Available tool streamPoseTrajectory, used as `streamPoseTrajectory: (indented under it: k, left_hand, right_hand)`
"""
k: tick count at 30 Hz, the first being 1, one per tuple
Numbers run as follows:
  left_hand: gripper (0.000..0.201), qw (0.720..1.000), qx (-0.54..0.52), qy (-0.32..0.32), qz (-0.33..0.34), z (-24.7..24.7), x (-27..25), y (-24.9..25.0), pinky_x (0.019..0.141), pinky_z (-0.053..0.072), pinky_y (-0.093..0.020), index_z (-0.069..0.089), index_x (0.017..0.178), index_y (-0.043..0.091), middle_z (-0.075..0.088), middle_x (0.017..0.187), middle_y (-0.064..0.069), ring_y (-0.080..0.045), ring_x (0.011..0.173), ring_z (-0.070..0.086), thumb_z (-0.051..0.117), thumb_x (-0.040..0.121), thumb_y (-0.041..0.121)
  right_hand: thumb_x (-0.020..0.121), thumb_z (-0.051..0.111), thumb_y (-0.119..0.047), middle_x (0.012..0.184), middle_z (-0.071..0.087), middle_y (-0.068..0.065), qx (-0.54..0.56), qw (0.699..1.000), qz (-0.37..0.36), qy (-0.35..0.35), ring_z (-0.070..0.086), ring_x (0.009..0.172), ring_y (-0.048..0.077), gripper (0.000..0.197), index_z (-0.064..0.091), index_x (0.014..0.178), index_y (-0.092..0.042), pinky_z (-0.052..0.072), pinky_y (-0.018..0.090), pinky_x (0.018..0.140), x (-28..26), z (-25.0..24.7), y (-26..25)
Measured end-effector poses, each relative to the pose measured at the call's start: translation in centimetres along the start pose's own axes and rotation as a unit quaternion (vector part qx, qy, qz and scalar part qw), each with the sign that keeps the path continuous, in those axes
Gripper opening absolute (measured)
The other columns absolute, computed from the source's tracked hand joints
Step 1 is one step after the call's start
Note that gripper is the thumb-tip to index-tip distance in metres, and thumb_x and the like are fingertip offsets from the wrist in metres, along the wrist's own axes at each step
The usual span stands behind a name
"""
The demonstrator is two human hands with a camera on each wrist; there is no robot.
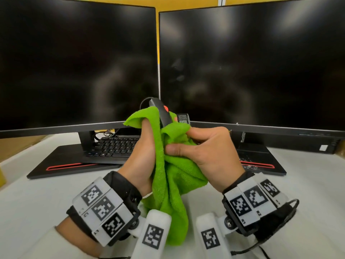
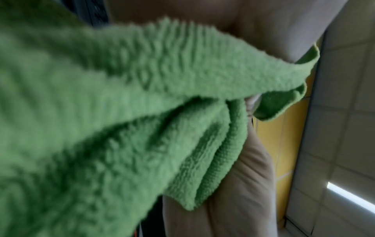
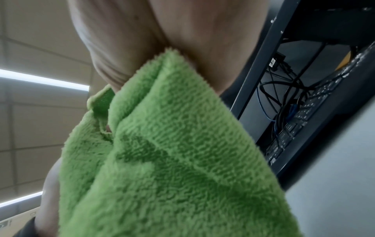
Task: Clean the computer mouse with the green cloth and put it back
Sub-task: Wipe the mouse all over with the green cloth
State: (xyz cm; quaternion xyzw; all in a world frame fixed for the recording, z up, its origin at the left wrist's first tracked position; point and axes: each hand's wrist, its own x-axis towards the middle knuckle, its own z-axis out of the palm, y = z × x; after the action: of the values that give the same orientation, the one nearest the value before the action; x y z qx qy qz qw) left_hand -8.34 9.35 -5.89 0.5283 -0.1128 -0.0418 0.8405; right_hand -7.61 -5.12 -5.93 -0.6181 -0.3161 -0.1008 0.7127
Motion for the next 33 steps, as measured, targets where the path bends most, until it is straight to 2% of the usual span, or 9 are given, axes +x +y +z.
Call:
streamPoseTrajectory:
  k: [4, 8, 13, 17, 20, 25, 27, 31, 33]
  left_hand:
    - [0.062, 0.999, 0.000, 0.012, 0.038, 0.1, 0.3, 0.2, 0.086, 0.059, -0.038, 0.069, 0.113, 0.018, 0.072, 0.104, -0.011, -0.027, 0.097, 0.071, 0.051, 0.087, 0.072]
    - [0.065, 0.993, 0.058, 0.084, 0.054, -0.5, 0.7, 0.2, 0.104, 0.056, -0.052, 0.077, 0.118, 0.015, 0.079, 0.116, -0.015, -0.034, 0.114, 0.074, 0.044, 0.101, 0.068]
    - [0.057, 0.987, 0.139, 0.027, 0.081, -0.7, 0.6, -0.4, 0.058, 0.059, -0.025, 0.080, 0.077, 0.021, 0.077, 0.071, -0.003, -0.014, 0.066, 0.075, 0.038, 0.113, 0.034]
    - [0.038, 0.980, 0.181, -0.006, 0.086, -0.8, 0.3, -1.4, 0.076, 0.063, -0.037, 0.077, 0.104, 0.018, 0.081, 0.097, -0.011, -0.023, 0.087, 0.077, 0.045, 0.108, 0.038]
    - [0.042, 0.976, 0.198, -0.036, 0.082, -0.6, 0.0, -1.6, 0.094, 0.060, -0.043, 0.082, 0.107, 0.027, 0.081, 0.113, -0.011, -0.025, 0.103, 0.076, 0.047, 0.099, 0.048]
    - [0.044, 0.977, 0.190, -0.034, 0.093, -0.5, 0.1, -1.1, 0.096, 0.060, -0.041, 0.079, 0.118, 0.028, 0.080, 0.119, -0.006, -0.025, 0.111, 0.075, 0.042, 0.106, 0.050]
    - [0.047, 0.972, 0.201, -0.028, 0.121, -0.5, 0.3, -0.9, 0.105, 0.054, -0.044, 0.075, 0.124, 0.024, 0.079, 0.121, -0.006, -0.023, 0.117, 0.073, 0.043, 0.106, 0.052]
    - [0.057, 0.950, 0.286, -0.026, 0.122, -0.2, -0.1, -0.6, 0.068, 0.055, -0.027, 0.075, 0.078, 0.013, 0.076, 0.073, -0.006, -0.012, 0.068, 0.068, 0.044, 0.090, 0.059]
    - [0.068, 0.946, 0.303, -0.020, 0.117, -0.3, -0.1, -0.7, 0.075, 0.055, -0.035, 0.072, 0.086, 0.000, 0.077, 0.083, -0.019, -0.019, 0.075, 0.070, 0.044, 0.091, 0.061]
  right_hand:
    - [0.072, 0.085, 0.009, 0.094, 0.079, 0.022, -0.018, 0.998, -0.019, 0.059, 0.067, 0.081, 0.018, 0.022, 0.083, 0.091, -0.002, 0.060, 0.046, 0.079, 0.4, -0.3, 0.6]
    - [0.075, 0.083, 0.007, 0.095, 0.080, 0.019, 0.005, 0.995, -0.029, 0.092, 0.072, 0.086, 0.021, 0.024, 0.084, 0.090, -0.012, 0.061, 0.051, 0.085, 0.5, -0.1, 0.9]
    - [0.080, 0.081, 0.003, 0.100, 0.082, 0.007, 0.019, 0.994, -0.048, 0.099, 0.078, 0.093, 0.019, 0.032, 0.077, 0.107, -0.014, 0.062, 0.034, 0.083, 0.1, 0.3, 0.1]
    - [0.069, 0.092, -0.031, 0.090, 0.079, 0.015, 0.039, 0.984, -0.010, 0.172, 0.077, 0.087, 0.037, 0.036, 0.078, 0.089, -0.005, 0.062, 0.047, 0.081, 0.7, -0.3, -0.2]
    - [0.064, 0.085, -0.054, 0.066, 0.058, 0.014, 0.050, 0.966, 0.029, 0.250, 0.056, 0.067, 0.029, 0.049, 0.068, 0.067, -0.008, 0.050, 0.046, 0.068, 1.5, -1.1, -0.4]
    - [0.090, 0.077, -0.027, 0.081, 0.066, 0.023, 0.086, 0.972, 0.039, 0.217, 0.065, 0.078, 0.036, 0.024, 0.073, 0.081, -0.005, 0.057, 0.055, 0.081, 1.6, -1.2, -0.2]
    - [0.084, 0.080, -0.023, 0.094, 0.076, 0.023, 0.055, 0.985, 0.029, 0.160, 0.074, 0.090, 0.042, 0.021, 0.074, 0.093, -0.005, 0.060, 0.054, 0.087, 1.1, -0.7, 0.1]
    - [0.081, 0.085, -0.016, 0.094, 0.079, 0.015, 0.058, 0.987, 0.032, 0.149, 0.076, 0.089, 0.032, 0.021, 0.076, 0.097, -0.006, 0.062, 0.048, 0.084, 0.7, -0.1, 0.0]
    - [0.085, 0.081, -0.022, 0.081, 0.078, 0.008, 0.069, 0.980, 0.055, 0.179, 0.074, 0.079, 0.026, 0.009, 0.079, 0.082, -0.014, 0.061, 0.050, 0.081, 0.8, -0.3, -0.3]
